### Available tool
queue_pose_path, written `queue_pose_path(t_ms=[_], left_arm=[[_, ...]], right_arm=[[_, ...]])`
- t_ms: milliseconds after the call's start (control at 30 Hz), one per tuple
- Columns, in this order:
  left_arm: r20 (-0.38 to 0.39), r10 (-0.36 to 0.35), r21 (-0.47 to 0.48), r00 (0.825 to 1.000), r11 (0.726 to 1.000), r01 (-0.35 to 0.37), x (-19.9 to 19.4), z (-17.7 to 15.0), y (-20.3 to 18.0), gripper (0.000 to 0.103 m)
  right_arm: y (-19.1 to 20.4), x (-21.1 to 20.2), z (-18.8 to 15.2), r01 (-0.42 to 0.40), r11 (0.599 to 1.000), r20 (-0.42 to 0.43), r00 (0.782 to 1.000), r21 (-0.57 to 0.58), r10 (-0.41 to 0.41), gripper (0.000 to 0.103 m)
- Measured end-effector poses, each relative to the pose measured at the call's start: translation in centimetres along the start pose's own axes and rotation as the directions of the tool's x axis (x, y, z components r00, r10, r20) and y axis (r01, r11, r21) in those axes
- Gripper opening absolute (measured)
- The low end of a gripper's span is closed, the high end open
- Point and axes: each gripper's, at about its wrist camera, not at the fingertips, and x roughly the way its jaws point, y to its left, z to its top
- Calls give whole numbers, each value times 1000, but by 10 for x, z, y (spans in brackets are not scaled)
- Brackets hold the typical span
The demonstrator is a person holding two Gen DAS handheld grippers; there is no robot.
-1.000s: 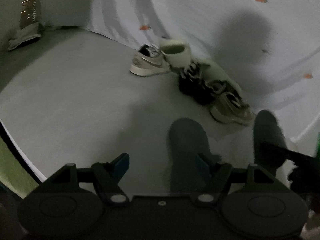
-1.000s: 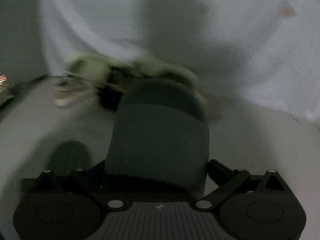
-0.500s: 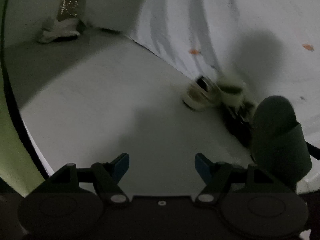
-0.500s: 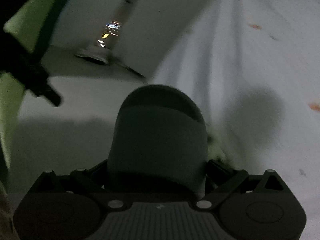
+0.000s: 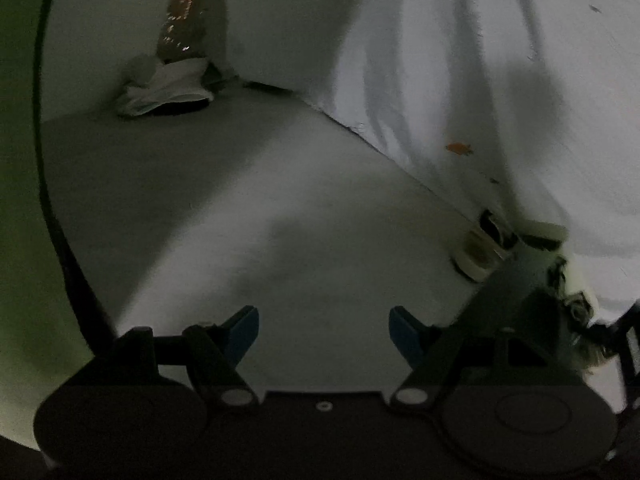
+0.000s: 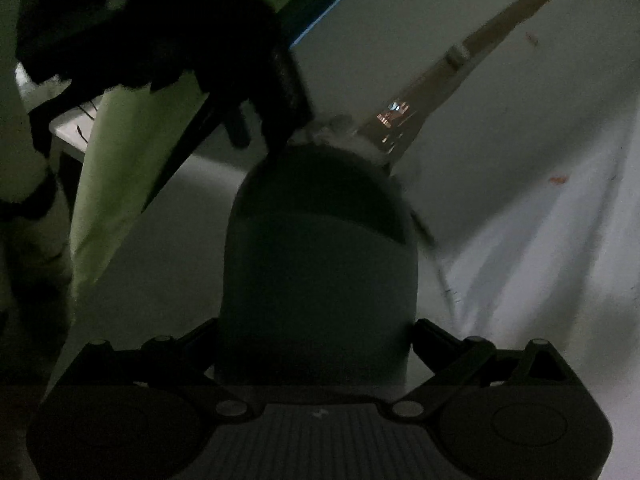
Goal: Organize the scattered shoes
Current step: 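Lift and carry the dark grey slide away with the right tool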
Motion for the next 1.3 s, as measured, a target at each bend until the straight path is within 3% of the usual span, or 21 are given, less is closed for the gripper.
queue_pose_path(t_ms=[67,233,333,367,467,567,633,733,800,1000,1033,1133,1233,1300], left_arm=[[-17,21,7,1000,1000,-20,8,3,6,72],[-65,-12,1,998,1000,12,23,7,15,73],[-68,-18,33,998,999,20,30,9,13,73],[-71,-25,39,997,999,28,33,10,13,73],[-73,-42,29,996,999,44,39,13,13,73],[-76,-48,22,996,999,50,45,16,14,73],[-76,-49,25,996,998,51,48,18,15,73],[-58,-38,35,998,999,40,42,19,16,73],[-47,-17,37,999,999,18,38,19,20,74],[-55,12,17,998,1000,-11,31,16,33,74],[-56,13,19,998,1000,-12,30,16,34,74],[-56,13,25,998,1000,-12,27,16,36,74],[-61,2,24,998,1000,-1,27,16,37,74],[-69,-12,29,998,999,14,29,16,37,74]], right_arm=[[4,7,1,-10,999,-18,1000,31,11,91],[4,19,4,0,990,-84,996,143,12,91],[-2,12,11,27,966,-117,993,258,3,91],[-6,6,10,14,932,-129,991,362,35,90],[-15,-2,3,-25,798,-149,978,602,144,52],[-17,4,-3,-95,618,-91,961,780,263,52],[-21,9,2,-113,515,-37,962,850,272,54],[-24,23,25,-36,535,-96,972,844,217,70],[-18,43,42,24,566,-152,972,824,179,71],[14,63,50,47,733,-237,958,679,159,80],[14,63,48,49,734,-244,956,678,161,80],[14,43,35,86,733,-308,936,675,174,80],[12,20,16,154,756,-399,904,636,152,83],[8,2,-1,236,756,-494,859,610,130,84]])
